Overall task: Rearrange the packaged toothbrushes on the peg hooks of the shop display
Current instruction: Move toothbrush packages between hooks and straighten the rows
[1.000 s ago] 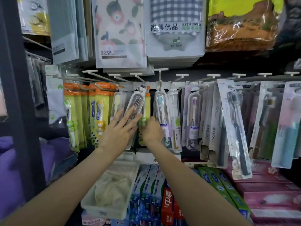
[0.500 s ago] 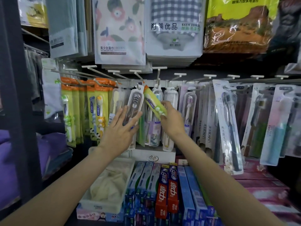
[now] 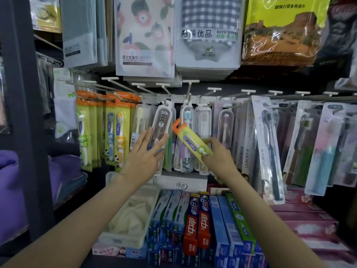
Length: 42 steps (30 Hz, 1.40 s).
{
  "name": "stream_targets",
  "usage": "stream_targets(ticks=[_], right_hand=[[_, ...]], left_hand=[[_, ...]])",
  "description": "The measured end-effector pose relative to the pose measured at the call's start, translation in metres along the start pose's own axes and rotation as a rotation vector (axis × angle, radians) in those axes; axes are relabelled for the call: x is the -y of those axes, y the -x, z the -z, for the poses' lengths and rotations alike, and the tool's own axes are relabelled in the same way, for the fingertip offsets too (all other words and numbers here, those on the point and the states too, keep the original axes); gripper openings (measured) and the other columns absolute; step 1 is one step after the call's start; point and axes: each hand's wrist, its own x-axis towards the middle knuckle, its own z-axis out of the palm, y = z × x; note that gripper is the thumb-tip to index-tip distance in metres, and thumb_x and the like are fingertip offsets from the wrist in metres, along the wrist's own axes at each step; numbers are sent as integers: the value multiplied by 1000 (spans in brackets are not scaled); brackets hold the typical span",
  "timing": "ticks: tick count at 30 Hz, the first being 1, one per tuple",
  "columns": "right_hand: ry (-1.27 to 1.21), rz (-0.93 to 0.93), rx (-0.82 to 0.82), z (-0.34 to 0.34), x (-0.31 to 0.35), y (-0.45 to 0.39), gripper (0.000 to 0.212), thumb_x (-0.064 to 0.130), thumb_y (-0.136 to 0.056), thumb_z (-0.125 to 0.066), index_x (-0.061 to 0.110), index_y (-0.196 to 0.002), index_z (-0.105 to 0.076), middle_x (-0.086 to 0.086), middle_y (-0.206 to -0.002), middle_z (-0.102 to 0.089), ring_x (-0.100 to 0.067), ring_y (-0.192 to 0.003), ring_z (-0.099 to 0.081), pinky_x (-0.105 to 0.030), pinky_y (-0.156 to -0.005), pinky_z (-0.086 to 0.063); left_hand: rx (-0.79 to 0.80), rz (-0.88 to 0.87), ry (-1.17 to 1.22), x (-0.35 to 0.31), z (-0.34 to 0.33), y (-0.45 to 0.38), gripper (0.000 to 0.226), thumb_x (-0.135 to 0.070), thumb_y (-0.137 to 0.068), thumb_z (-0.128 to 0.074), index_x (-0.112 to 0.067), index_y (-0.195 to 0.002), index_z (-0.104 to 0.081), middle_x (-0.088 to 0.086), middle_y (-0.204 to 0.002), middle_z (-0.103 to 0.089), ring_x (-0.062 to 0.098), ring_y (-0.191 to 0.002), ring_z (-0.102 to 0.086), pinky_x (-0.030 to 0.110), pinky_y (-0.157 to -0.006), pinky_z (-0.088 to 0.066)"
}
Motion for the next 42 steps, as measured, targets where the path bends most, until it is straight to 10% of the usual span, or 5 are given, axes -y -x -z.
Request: stream_targets(ticks=[4, 12, 23, 31, 42], right_hand=[[-360, -129, -50, -17, -16, 28, 33, 4, -86, -57, 10, -117, -47, -3, -96, -57, -5, -65, -51, -11, -46, -42], [-208, 350, 86, -28, 25, 32, 52, 4, -88, -54, 21, -134, -39, 7, -106, -57, 6, -64, -55, -6, -52, -38], [-182, 420, 326, -108, 156, 6, 61, -1, -87, -48, 21, -143, -34, -6, -144, -41, -23, -126, -44, -23, -88, -38], [-344, 260, 141, -138, 178, 3, 57, 1, -93, -44, 18, -145, -29, -5, -142, -43, -23, -87, -59, -33, -71, -52], [-223, 362, -169, -107, 124, 22, 35, 2, -92, -46, 7, -127, -45, -8, -122, -40, -12, -96, -47, -23, -88, -43]], left_hand=[[27, 5, 60, -8, 2, 1, 51, -22, -61, -80, -12, -110, -68, 12, -143, -40, 53, -123, -38, 55, -112, -11], [-51, 240, 383, 8, 29, 45, 47, -16, -74, -39, -12, -118, -55, 10, -129, -52, 28, -106, -52, 42, -94, -38], [16, 442, 121, 103, 49, 126, 42, -16, -70, -39, -5, -105, -61, 15, -115, -59, 31, -102, -51, 39, -86, -33], [12, 386, 34, 121, 59, 135, 40, -5, -58, -60, -6, -98, -64, 14, -111, -62, 31, -93, -59, 38, -89, -31], [-16, 281, 224, 80, 55, 105, 44, -6, -63, -58, -6, -107, -61, 14, -117, -58, 30, -104, -56, 36, -92, -30]])
